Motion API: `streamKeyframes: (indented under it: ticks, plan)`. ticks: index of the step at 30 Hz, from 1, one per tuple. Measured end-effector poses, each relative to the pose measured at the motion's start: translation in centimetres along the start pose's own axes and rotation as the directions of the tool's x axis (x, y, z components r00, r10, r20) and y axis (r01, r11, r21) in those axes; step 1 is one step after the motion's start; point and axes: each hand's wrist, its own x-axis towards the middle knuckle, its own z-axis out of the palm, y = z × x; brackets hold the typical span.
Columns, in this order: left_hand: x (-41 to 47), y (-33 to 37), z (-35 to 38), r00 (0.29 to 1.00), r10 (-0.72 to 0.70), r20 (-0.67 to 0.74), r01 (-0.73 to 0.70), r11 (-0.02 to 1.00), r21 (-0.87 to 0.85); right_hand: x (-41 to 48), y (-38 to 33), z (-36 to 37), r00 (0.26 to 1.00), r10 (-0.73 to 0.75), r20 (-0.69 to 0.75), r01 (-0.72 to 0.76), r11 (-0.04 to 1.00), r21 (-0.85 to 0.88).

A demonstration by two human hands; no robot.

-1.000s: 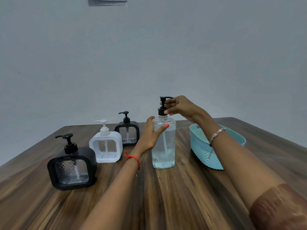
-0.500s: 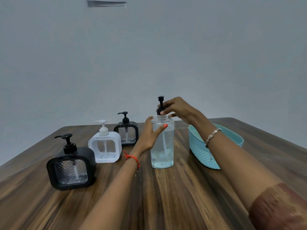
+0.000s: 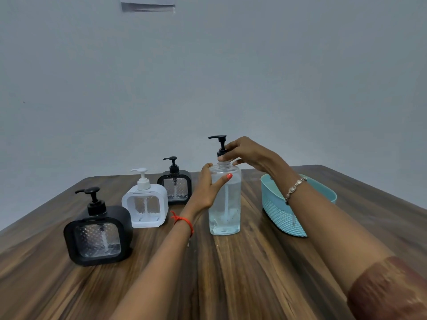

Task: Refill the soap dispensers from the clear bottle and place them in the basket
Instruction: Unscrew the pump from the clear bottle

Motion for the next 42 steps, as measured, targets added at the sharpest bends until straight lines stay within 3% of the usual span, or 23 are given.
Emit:
streamKeyframes:
  ticks: [4,9,13,18,29,42]
  plan:
    - [-0.2,0.2,0.0,1.0,-0.002,0.001,0.002,1.0,-0.008,0.2,-0.5,0.8,0.991,-0.062,-0.12,0.047,0.991,-0.124]
    - [-0.2,0.3,-0.1,1.0,-0.028,0.002,0.028,1.0,0.012,0.1,-1.5,-0.1,0.995,-0.055,-0.086,0.05,0.997,-0.056]
    - [-0.3,0.5,0.0,0.999,-0.035,0.009,0.035,0.999,-0.014,0.0,-2.6,-1.4,0.992,-0.07,-0.108,0.083,0.99,0.114]
    - [-0.5,0.9,0.0,1.0,-0.023,0.007,0.023,0.999,-0.027,-0.3,-3.7,-2.4,0.982,-0.099,-0.162,0.112,0.991,0.075]
    - [-0.7,0.9,0.0,0.998,-0.06,0.011,0.06,0.998,-0.014,-1.1,-6.9,-3.4,0.83,-0.2,-0.521,0.245,0.969,0.017]
    - [-0.8,0.9,0.0,0.996,-0.083,0.035,0.085,0.995,-0.046,-2.5,-8.9,-4.4,0.74,-0.285,-0.609,0.283,0.954,-0.103]
